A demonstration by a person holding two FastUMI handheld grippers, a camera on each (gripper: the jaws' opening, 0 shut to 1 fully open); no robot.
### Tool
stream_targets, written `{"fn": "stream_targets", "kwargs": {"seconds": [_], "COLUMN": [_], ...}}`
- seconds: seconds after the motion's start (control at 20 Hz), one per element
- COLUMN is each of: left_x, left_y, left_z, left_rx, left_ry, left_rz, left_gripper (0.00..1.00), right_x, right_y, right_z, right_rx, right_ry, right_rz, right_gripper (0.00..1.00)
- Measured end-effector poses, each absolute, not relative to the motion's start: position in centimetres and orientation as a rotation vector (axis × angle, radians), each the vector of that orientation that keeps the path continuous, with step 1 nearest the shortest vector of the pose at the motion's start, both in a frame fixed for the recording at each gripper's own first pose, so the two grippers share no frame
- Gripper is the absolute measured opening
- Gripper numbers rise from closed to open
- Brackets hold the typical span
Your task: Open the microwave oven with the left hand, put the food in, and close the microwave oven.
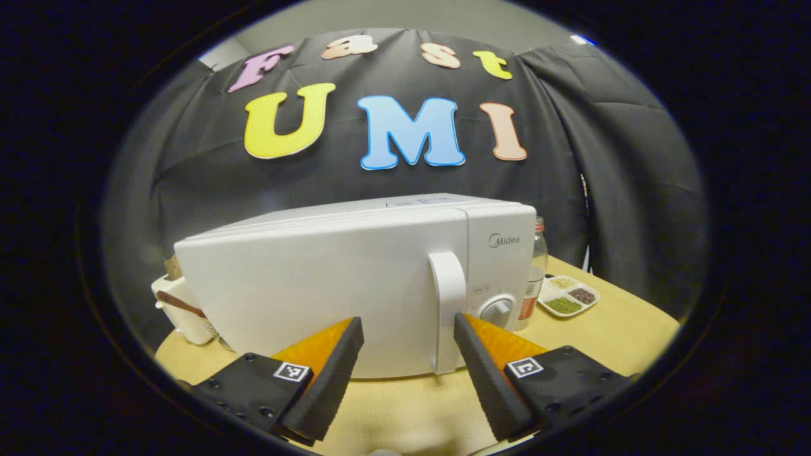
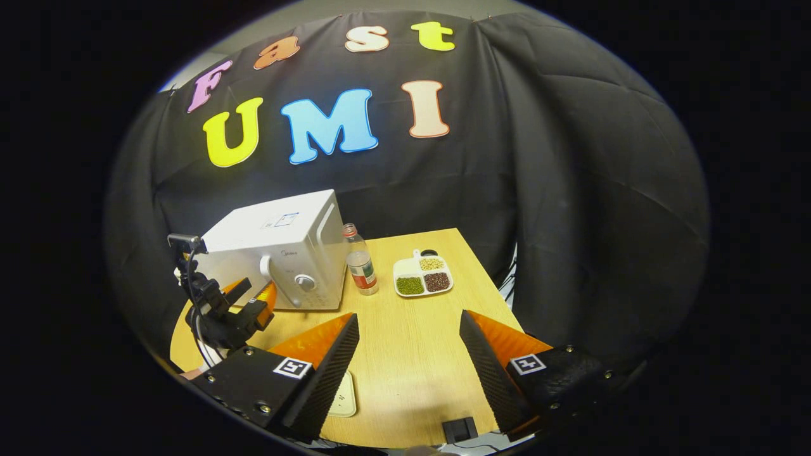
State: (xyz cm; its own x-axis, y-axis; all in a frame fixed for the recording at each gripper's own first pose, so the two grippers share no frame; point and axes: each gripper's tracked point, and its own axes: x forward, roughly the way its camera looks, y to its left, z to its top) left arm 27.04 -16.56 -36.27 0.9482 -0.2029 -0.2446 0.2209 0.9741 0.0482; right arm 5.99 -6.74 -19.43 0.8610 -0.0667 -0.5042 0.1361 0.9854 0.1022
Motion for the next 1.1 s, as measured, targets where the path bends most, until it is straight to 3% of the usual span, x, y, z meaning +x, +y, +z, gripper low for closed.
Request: {"fn": "stream_targets", "kwargs": {"seconds": [0.25, 0.4, 0.55, 0.75, 0.85, 0.95, 1.05, 1.1], "left_x": [26.7, 24.7, 21.5, 17.1, 14.3, 11.9, 9.7, 8.9], "left_y": [-16.2, -15.8, -15.0, -12.1, -10.3, -8.6, -7.6, -7.2], "left_z": [-35.1, -32.2, -27.3, -19.3, -15.7, -12.3, -8.5, -7.6], "left_rx": [0.078, 0.088, 0.069, 0.103, 0.104, 0.076, 0.040, 0.034], "left_ry": [0.230, 0.204, 0.164, 0.091, 0.073, 0.054, 0.013, 0.008], "left_rz": [-0.222, -0.221, -0.222, -0.166, -0.124, -0.085, -0.083, -0.082], "left_gripper": [1.00, 0.94, 1.00, 0.94, 0.99, 1.00, 0.94, 0.97], "right_x": [5.4, 5.5, 5.8, 6.2, 6.1, 6.0, 6.0, 5.9], "right_y": [-6.3, -5.6, -4.4, -2.9, -2.4, -2.3, -1.9, -1.8], "right_z": [-18.9, -17.6, -15.1, -11.7, -9.4, -7.4, -5.6, -4.7], "right_rx": [0.128, 0.119, 0.097, 0.093, 0.098, 0.084, 0.092, 0.099], "right_ry": [0.509, 0.473, 0.405, 0.306, 0.246, 0.189, 0.150, 0.134], "right_rz": [-0.088, -0.059, -0.017, 0.041, 0.061, 0.062, 0.066, 0.056], "right_gripper": [0.98, 0.98, 0.98, 0.98, 0.98, 0.98, 0.98, 0.98]}}
